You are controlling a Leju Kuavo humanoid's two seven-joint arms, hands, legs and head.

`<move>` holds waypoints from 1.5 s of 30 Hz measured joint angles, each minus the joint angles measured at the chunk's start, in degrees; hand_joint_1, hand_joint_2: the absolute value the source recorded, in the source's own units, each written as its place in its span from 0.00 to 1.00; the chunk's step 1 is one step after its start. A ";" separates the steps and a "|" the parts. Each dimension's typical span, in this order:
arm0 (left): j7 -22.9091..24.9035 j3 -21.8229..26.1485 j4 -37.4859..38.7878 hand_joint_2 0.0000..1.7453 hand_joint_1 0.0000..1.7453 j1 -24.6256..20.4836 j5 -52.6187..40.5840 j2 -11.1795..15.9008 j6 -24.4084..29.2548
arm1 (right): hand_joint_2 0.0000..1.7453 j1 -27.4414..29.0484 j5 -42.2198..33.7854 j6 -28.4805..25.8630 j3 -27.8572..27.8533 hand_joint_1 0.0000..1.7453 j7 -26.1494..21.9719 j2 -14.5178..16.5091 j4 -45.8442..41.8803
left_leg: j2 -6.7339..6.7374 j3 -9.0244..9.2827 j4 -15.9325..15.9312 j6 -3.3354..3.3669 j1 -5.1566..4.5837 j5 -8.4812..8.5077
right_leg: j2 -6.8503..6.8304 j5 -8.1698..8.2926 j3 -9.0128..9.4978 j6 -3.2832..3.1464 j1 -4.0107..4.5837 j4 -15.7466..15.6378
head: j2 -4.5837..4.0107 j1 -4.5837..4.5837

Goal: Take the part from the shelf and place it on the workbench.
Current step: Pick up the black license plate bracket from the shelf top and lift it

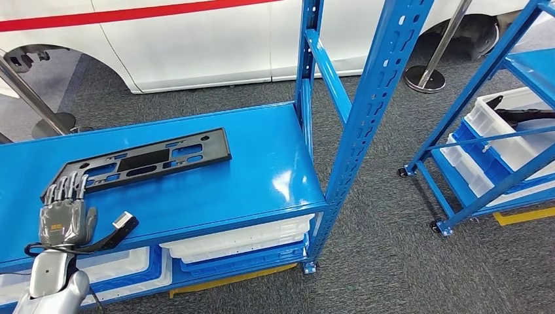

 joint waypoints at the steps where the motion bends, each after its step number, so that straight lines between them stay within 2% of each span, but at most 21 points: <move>1: 0.12 -0.01 0.04 1.00 0.00 -0.23 -0.16 0.00 0.00 | 0.00 -0.01 0.03 -0.01 0.00 0.00 0.00 0.00 0.00 | 0.00 0.00 0.00 0.00 0.00 0.00 | 0.00 0.00 0.00 0.00 0.00 0.00 | 0.00 0.00; 16: 0.92 -0.36 1.43 1.00 0.00 -2.39 -1.04 0.00 0.00 | 0.00 -0.07 0.44 -0.20 0.00 0.00 0.02 0.00 0.00 | 0.01 0.00 0.00 0.00 0.00 0.00 | 0.02 0.00 -0.01 0.00 0.00 0.00 | 0.01 0.00; 20: 0.91 -0.44 1.73 0.00 0.00 -2.70 -0.85 -0.02 0.00 | 0.00 -0.07 0.48 -0.19 0.00 0.00 0.02 0.00 0.00 | 0.01 0.01 0.00 0.00 0.00 0.00 | 0.01 0.00 -0.01 0.00 0.00 0.00 | 0.01 0.00; 33: -0.27 -0.58 2.37 0.00 0.00 -3.49 0.64 -0.39 0.00 | 0.00 -0.09 0.60 -0.17 0.00 0.00 0.02 0.00 0.00 | 0.01 0.01 0.00 0.00 0.00 0.00 | 0.02 0.00 -0.01 0.00 0.00 0.00 | 0.01 0.00; 45: 1.26 -2.84 5.64 0.00 0.00 -4.63 -0.84 -0.77 0.00 | 0.00 -0.08 0.88 0.00 -0.07 0.00 0.01 0.01 0.00 | 0.01 -0.06 0.19 0.21 -0.28 -0.08 | 0.01 0.07 -0.01 0.22 -0.35 -0.04 | 0.01 0.00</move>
